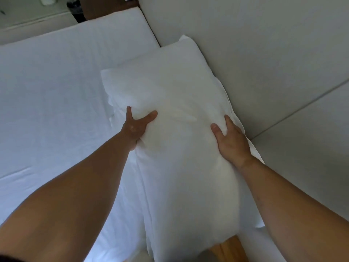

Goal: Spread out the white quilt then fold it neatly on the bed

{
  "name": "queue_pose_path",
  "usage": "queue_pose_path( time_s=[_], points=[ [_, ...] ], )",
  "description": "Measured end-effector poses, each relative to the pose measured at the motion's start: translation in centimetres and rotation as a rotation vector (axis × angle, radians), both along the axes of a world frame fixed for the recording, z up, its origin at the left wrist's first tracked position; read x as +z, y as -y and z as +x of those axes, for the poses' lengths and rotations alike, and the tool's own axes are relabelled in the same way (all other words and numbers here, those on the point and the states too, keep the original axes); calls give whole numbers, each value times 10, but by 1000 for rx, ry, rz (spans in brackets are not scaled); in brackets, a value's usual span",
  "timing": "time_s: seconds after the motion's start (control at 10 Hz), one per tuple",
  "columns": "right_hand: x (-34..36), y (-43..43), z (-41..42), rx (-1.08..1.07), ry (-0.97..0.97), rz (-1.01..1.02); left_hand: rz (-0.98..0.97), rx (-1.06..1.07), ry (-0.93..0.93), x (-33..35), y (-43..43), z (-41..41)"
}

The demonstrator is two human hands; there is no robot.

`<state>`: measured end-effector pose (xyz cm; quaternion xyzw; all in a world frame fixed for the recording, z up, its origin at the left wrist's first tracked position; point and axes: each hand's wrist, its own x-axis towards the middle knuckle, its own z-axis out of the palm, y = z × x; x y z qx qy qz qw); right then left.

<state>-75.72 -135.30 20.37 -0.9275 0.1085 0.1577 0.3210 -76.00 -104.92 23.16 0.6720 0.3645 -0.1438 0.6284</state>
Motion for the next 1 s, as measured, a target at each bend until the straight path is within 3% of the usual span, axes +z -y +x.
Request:
queue_pose_path(
  time_s=[0.2,0.3,0.4,0.5,0.7,0.9,1.0],
  points=[
    [10,12,-13,43,7,23,115,75,80,5,37,-71],
    [18,29,-43,116,56,6,200,-54,114,5,57,-131],
    [15,52,-88,117,31,-27,205,-161,71,-4,75,-195],
    [9,65,-119,93,30,-59,89,-177,46,-13,90,-244],
    [16,54,-160,123,101,-146,21,-232,66,-21,93,-271],
    [31,9,-231,284,206,-235,-18,-303,62,-14,72,-293],
    [34,-24,-289,464,319,-161,52,-362,-33,-14,48,-340]
  ],
)
